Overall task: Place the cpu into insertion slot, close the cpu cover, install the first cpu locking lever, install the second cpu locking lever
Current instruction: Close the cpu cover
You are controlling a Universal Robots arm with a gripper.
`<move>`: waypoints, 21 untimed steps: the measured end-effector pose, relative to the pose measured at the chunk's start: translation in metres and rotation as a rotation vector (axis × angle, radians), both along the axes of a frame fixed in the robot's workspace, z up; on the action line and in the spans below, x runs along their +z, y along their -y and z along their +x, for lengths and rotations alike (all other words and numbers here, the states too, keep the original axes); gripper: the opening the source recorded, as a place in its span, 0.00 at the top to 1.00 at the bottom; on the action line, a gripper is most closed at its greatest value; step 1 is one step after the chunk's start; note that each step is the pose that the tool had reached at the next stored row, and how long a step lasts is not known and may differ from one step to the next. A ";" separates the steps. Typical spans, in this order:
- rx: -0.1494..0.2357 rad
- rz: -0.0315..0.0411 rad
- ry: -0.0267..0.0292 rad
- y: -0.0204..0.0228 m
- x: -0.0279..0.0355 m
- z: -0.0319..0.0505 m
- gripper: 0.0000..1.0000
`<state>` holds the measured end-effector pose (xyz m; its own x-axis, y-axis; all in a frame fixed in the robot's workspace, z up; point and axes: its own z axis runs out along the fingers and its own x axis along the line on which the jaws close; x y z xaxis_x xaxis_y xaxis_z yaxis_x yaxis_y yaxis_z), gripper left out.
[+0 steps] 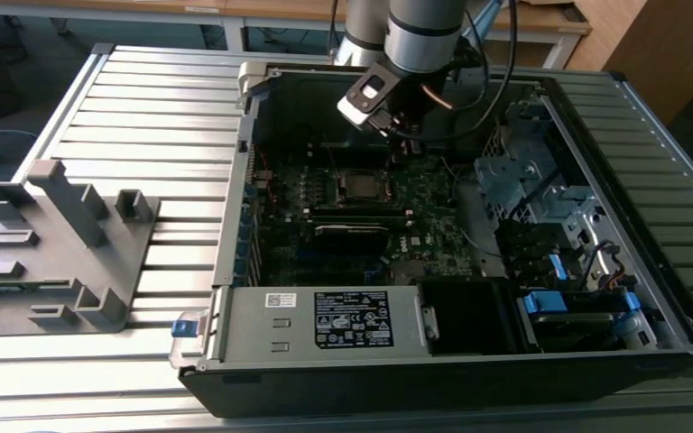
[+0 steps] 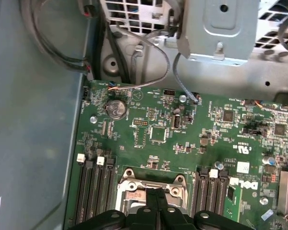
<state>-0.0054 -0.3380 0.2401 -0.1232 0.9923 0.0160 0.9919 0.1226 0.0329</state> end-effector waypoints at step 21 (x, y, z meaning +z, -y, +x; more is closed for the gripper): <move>0.088 0.0000 0.0000 0.0000 -0.0002 0.0000 0.89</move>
